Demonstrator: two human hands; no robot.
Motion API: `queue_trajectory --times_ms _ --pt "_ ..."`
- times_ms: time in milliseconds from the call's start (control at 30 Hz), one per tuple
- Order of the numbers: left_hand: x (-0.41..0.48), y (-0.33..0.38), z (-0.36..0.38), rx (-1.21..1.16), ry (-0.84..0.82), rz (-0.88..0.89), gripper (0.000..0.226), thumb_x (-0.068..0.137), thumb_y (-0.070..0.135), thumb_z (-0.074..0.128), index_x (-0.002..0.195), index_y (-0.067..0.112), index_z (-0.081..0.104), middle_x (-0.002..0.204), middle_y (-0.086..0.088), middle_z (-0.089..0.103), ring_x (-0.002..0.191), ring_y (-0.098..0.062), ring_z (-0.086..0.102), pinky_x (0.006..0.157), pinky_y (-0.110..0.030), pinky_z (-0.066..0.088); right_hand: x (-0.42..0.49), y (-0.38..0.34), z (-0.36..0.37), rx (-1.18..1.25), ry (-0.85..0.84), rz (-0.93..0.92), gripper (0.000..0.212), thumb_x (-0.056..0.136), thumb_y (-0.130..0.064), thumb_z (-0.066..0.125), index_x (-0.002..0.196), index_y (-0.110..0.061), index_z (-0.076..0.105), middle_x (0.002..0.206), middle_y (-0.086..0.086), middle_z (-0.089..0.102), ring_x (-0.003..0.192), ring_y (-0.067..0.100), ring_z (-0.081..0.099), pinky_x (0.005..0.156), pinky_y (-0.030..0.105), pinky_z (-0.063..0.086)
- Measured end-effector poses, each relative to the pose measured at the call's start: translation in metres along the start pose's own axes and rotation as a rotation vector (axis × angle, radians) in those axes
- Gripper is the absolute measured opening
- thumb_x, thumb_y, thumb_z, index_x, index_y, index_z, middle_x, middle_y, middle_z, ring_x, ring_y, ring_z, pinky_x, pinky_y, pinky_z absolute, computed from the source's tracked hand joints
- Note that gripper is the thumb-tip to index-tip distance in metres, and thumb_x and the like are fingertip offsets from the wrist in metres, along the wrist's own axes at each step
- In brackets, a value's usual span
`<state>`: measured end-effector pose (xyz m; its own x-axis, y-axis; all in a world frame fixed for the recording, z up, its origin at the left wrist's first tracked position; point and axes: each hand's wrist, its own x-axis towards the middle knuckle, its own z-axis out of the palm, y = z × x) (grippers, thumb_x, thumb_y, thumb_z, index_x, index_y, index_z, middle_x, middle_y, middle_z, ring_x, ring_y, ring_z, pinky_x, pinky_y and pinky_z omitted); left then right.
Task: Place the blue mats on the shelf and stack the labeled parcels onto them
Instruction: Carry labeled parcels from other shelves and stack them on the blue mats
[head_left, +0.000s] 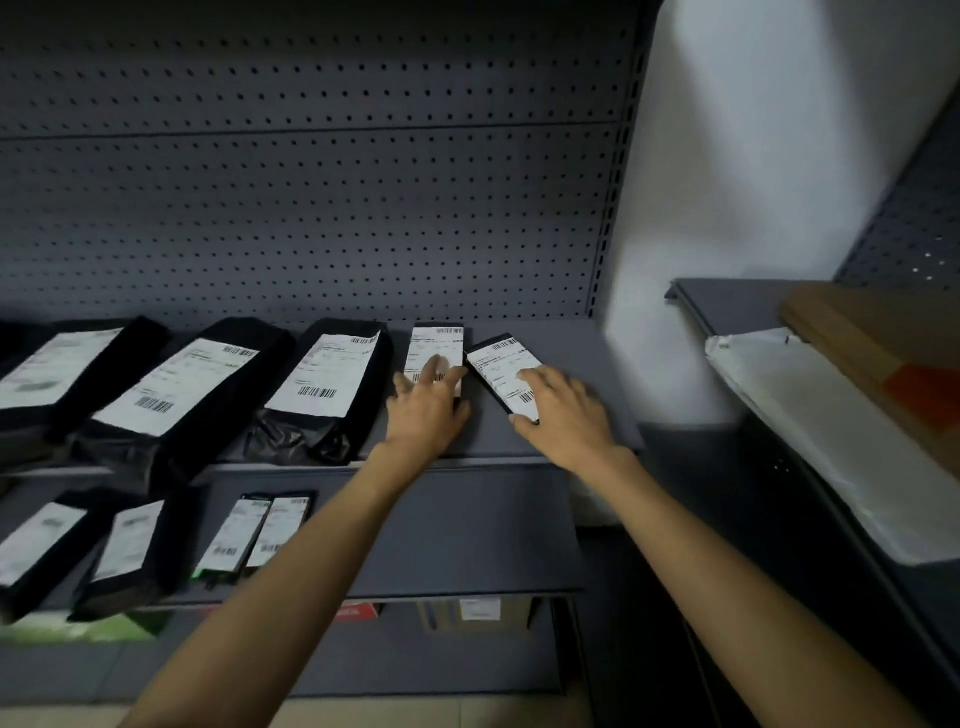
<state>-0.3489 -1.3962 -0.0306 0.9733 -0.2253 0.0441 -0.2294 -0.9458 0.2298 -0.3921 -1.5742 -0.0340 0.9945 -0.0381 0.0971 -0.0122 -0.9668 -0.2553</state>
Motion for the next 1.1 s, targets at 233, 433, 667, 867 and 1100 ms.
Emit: queue_trajectory --times_ms 233,433,667,867,1100 --pt "-0.015 0.006 -0.026 -0.043 0.196 0.003 0.048 0.084 0.034 0.061 0.131 0.03 0.055 0.135 -0.001 0.048 0.121 -0.034 0.047 0.086 -0.044 0.048 -0.001 0.001 -0.012 0.136 0.145 0.039 0.053 0.09 -0.037 0.059 0.141 -0.03 0.044 0.147 -0.002 0.043 0.124 0.035 0.046 0.099 0.046 0.039" --pt "-0.03 -0.015 -0.063 -0.12 0.439 -0.042 0.053 0.078 0.037 0.064 0.13 0.028 0.057 0.136 0.002 0.049 0.126 -0.029 0.046 0.086 -0.042 0.048 -0.005 -0.035 -0.025 0.315 0.234 0.003 0.05 0.088 -0.036 0.063 0.136 -0.033 0.05 0.146 -0.006 0.043 0.12 0.031 0.048 0.097 0.044 0.039" --pt "-0.092 -0.091 -0.084 -0.276 0.69 -0.187 0.044 0.081 0.048 0.06 0.123 0.037 0.058 0.136 0.015 0.046 0.117 -0.017 0.056 0.076 -0.035 0.051 -0.018 -0.108 -0.023 0.563 0.303 -0.231 0.047 0.084 -0.026 0.07 0.129 -0.028 0.056 0.14 -0.01 0.049 0.12 0.022 0.048 0.1 0.041 0.042" --pt "-0.161 -0.192 -0.099 -0.212 0.828 -0.41 0.045 0.085 0.046 0.06 0.129 0.038 0.057 0.138 0.018 0.045 0.125 -0.011 0.05 0.077 -0.028 0.046 -0.011 -0.229 -0.012 0.644 0.176 -0.457 0.045 0.085 -0.027 0.068 0.129 -0.028 0.056 0.138 -0.011 0.05 0.126 0.017 0.046 0.105 0.04 0.04" --pt "-0.263 -0.327 -0.137 -0.116 0.897 -0.626 0.047 0.086 0.04 0.065 0.132 0.032 0.059 0.14 0.014 0.049 0.12 -0.017 0.056 0.086 -0.041 0.054 -0.028 -0.405 0.036 0.727 0.0 -0.689 0.044 0.086 -0.029 0.068 0.128 -0.03 0.056 0.137 -0.013 0.05 0.124 0.018 0.047 0.104 0.041 0.041"
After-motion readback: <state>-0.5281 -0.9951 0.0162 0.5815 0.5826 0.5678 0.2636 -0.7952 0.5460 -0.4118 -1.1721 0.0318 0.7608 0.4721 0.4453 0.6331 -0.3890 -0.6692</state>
